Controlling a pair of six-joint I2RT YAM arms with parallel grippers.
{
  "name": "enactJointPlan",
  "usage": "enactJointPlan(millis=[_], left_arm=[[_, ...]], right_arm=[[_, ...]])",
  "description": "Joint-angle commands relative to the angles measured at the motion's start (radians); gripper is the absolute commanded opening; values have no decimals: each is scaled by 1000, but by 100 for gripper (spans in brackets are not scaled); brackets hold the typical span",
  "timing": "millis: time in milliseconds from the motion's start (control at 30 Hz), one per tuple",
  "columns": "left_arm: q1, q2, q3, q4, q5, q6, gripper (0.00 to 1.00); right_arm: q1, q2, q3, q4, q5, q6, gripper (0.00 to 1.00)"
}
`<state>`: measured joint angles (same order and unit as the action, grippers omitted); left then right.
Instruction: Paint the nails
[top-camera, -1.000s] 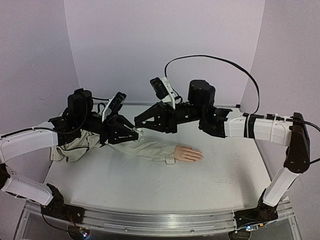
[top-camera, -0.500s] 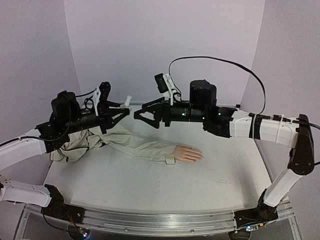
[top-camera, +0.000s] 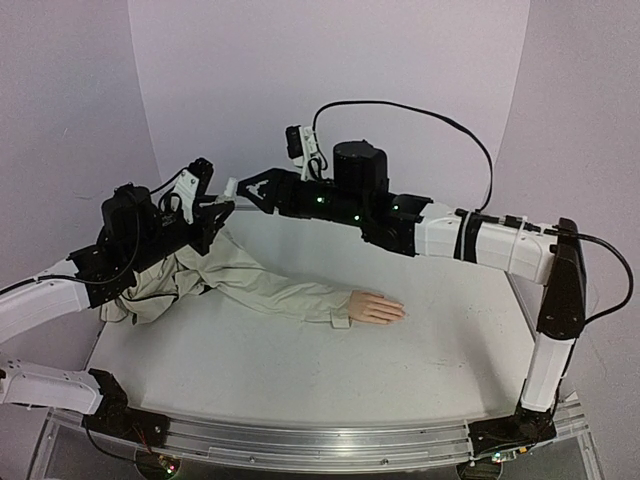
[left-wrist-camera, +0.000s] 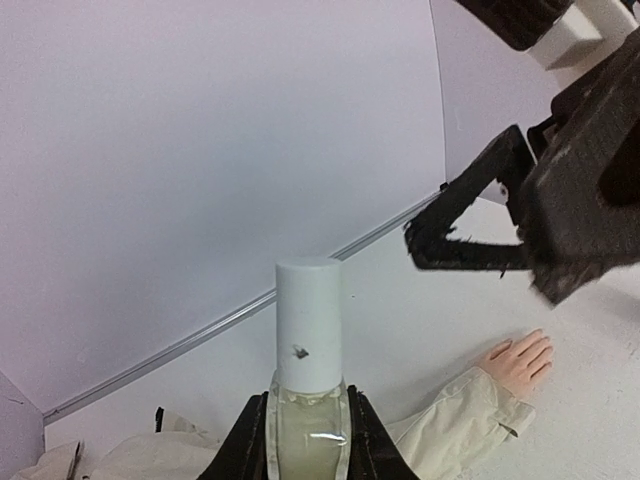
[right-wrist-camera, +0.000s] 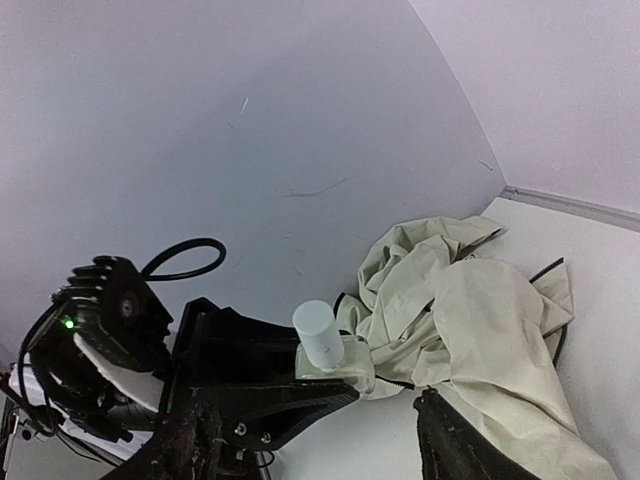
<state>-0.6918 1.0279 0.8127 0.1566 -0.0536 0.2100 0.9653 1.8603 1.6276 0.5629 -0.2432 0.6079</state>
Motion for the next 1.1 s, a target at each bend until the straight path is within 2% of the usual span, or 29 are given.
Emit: enactJointPlan(millis=[0, 400, 633, 800, 833, 967, 1000, 1067], left_arm=[[-19, -12, 12, 27, -22, 7, 0], [-43, 11, 21, 14, 7, 11, 0], [-46, 12, 23, 9, 17, 10, 0], [-46, 11, 26, 8, 50, -15, 0], [-46, 11, 27, 8, 86, -23, 0], [-40, 7, 35, 10, 265, -62, 0], [-39, 6, 41, 9, 332, -71, 0], [-27, 4, 52, 23, 500, -108, 0]], right_arm=[[10, 40, 94, 29, 63, 47, 65], [19, 165, 232, 19, 23, 73, 49], [22, 193, 268, 19, 1, 74, 34], [22, 173, 236, 22, -12, 50, 6], [22, 162, 215, 29, -18, 39, 0], [17, 79, 99, 113, -103, -50, 0], [11, 52, 60, 148, -148, -83, 0], [-8, 5, -28, 262, -341, -162, 0]])
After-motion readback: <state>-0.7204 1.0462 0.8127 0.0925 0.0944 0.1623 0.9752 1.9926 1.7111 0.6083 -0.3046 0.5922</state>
